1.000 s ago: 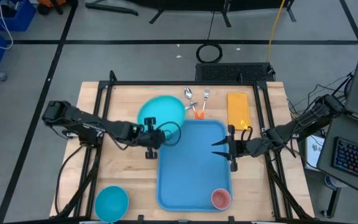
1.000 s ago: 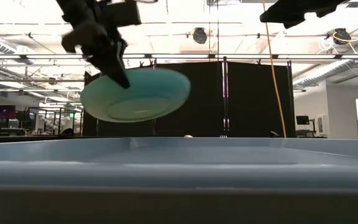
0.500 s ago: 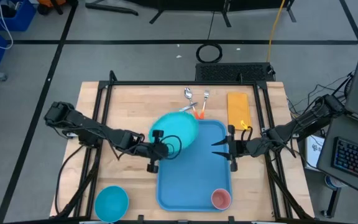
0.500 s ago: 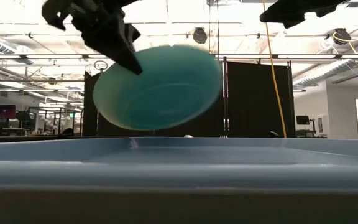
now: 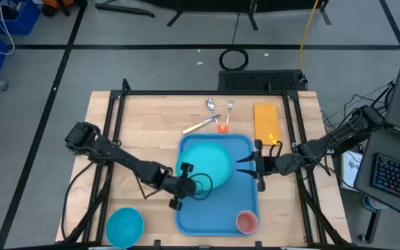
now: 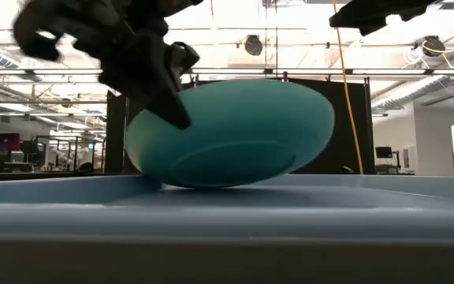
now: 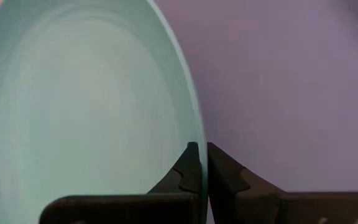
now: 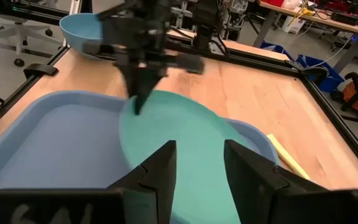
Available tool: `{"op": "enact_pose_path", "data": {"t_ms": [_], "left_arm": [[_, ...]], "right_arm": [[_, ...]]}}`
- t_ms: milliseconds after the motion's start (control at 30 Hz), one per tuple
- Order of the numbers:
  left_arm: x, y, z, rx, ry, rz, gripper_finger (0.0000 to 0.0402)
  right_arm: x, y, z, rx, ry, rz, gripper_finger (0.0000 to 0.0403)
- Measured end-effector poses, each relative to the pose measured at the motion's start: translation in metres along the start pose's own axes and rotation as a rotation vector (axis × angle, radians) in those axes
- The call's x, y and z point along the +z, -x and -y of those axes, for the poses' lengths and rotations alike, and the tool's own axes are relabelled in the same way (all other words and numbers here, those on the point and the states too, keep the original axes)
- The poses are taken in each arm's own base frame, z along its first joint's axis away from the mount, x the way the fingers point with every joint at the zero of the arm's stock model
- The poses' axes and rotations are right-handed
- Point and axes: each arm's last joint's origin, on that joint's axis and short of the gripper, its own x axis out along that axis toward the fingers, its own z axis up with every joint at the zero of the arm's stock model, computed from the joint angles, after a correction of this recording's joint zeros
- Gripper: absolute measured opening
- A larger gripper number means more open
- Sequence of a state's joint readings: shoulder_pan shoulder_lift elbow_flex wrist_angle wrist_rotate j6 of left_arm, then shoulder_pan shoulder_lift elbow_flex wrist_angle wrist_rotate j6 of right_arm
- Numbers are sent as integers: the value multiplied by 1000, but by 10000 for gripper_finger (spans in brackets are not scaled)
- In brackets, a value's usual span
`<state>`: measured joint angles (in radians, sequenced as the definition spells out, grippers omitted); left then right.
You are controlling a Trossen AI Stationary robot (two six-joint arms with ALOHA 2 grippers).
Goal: Set up tray
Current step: Put the light blue plate to the bottom of the pink cup on the blue serving tray
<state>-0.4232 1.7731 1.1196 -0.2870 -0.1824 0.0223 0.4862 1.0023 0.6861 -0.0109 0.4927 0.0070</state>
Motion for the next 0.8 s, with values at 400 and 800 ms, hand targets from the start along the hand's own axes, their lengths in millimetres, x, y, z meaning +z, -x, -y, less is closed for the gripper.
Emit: {"op": "enact_pose_path", "data": {"t_ms": [400, 800], "left_arm": [[26, -30, 7, -139, -27, -42, 7], [33, -36, 9, -223, -23, -24, 7]], "right_arm": [[0, 0, 0, 0, -6, -2, 123], [0, 0, 0, 0, -5, -4, 123]]}}
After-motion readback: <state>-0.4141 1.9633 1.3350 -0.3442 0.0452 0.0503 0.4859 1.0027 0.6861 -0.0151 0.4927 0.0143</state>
